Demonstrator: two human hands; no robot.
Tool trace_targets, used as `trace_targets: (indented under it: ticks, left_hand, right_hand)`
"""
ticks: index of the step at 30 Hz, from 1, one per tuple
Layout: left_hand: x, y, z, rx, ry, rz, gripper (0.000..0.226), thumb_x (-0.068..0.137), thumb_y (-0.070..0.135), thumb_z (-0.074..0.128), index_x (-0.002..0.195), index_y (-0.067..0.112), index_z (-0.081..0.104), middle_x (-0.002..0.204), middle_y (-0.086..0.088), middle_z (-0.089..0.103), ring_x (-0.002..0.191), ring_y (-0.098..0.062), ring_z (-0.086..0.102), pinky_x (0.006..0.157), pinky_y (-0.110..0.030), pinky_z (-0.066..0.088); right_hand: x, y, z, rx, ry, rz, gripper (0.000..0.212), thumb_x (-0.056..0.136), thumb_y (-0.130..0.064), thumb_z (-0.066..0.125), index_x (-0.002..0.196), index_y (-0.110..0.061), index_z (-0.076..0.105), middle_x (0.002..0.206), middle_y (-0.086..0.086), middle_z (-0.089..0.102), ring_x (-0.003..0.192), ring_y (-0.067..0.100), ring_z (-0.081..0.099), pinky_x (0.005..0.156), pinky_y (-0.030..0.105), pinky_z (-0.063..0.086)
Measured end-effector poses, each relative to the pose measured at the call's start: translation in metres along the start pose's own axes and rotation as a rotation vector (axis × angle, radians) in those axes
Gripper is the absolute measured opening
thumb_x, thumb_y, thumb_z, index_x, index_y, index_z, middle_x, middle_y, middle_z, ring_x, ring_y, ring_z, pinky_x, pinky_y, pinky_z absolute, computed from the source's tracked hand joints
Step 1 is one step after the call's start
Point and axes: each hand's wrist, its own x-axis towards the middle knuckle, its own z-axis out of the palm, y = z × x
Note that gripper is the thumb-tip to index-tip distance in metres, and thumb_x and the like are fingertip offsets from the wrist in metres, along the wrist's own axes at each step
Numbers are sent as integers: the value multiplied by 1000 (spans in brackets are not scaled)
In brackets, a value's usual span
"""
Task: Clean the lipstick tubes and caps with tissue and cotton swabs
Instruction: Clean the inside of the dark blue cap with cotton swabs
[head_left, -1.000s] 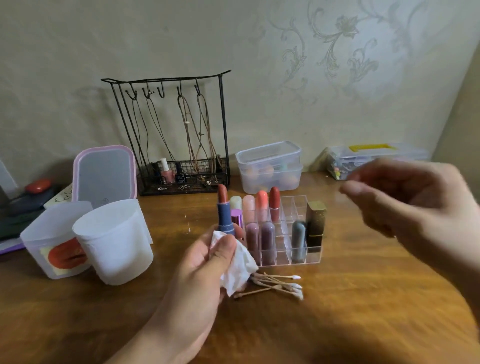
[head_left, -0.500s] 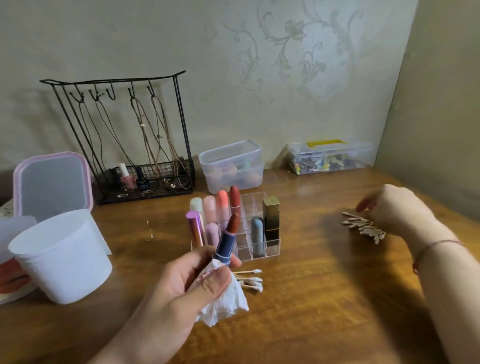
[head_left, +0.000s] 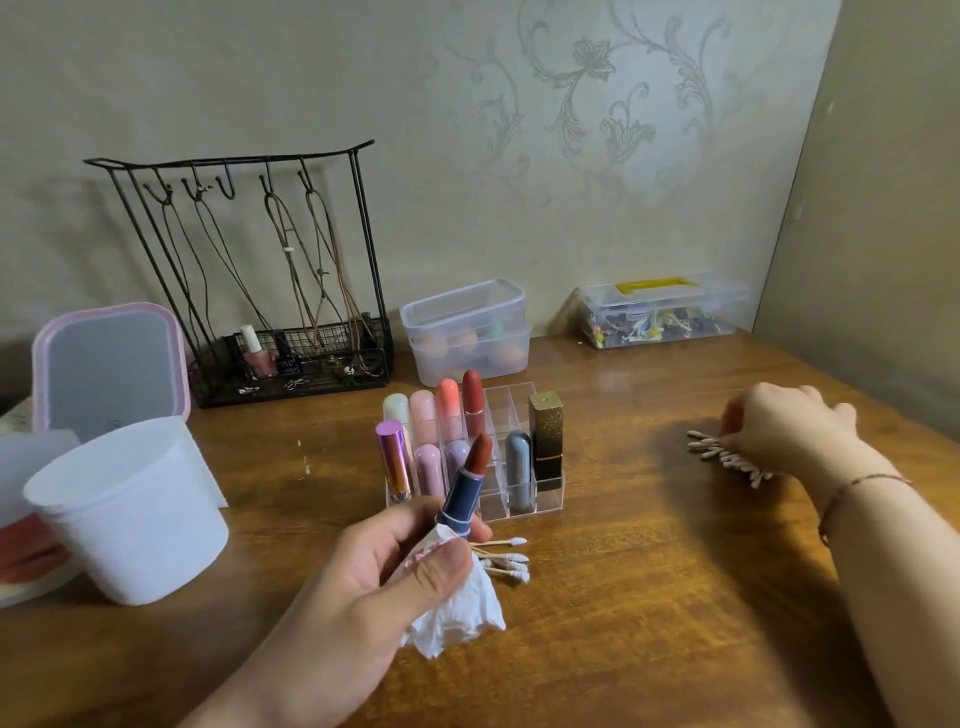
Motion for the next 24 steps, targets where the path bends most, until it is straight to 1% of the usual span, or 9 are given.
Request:
trace_targets:
  ticks: [5,8,11,15,18,20,21,22,24]
  left_hand:
    - [0,0,0,21,11,15,65,53,76,70,101,32,71,103,15,68,103,-1,61,84,-19,42]
    - [0,0,0,21,-1,15,60,57,73,70,101,33,71,106,15,68,106,0,60,85,-16,42]
    - [1,0,0,29,-12,-3,57,60,71,69,102,33,71,103,15,68,103,0,61,84,-19,42]
    - [1,3,1,-50,-8,-65,43,68,58,69,98,27,73,85,9,68,82,-5,63,76,-23,45]
    - [1,9,6,-291,48,-171,25,84,37,68,90,14,76,78,-10,63,66,-18,61,57,-27,50]
    - [0,15,8,-460,104,-224,22,82,23,60,82,8,76,76,-18,61,61,-26,59,51,-32,50]
    - [-1,18,9,-534,127,-236,24,80,20,56,79,6,76,75,-20,61,58,-29,58,49,-34,50]
    - [-1,21,9,-592,152,-237,25,78,17,55,77,5,76,75,-21,61,57,-29,57,48,-35,50]
    - [0,27,10,-680,222,-229,25,76,14,54,75,3,77,75,-20,63,55,-28,57,45,-33,50]
  right_hand:
    - [-4,-2,-3,-21,-66,-48,29,99,-22,41,89,-40,62,107,2,56,113,28,39,91,44,30]
    - [-3,-3,-2,-18,-93,-65,26,101,-20,43,91,-38,59,108,1,52,113,27,36,91,43,29]
    - [-4,-4,1,-12,-97,-59,27,100,-15,41,94,-35,58,116,2,50,108,25,32,86,41,27]
    - [-9,-15,-6,123,30,-39,32,98,-8,40,98,-36,56,121,1,53,114,28,34,88,42,29]
    - [-17,-25,-15,249,141,-40,35,91,0,42,100,-31,55,115,1,60,115,29,39,91,43,28]
    - [-27,-36,-23,339,253,-96,32,90,1,42,100,-29,52,109,5,64,109,32,48,94,44,30]
    - [-36,-44,-28,431,318,-151,27,94,-2,44,100,-26,52,107,8,65,102,33,52,91,42,35]
    - [-49,-55,-33,555,376,-225,20,97,-6,45,101,-24,54,103,8,66,92,32,54,82,37,41]
    - [-83,-77,-41,758,465,-440,13,100,-15,49,104,-21,60,88,-4,64,73,14,54,61,20,40]
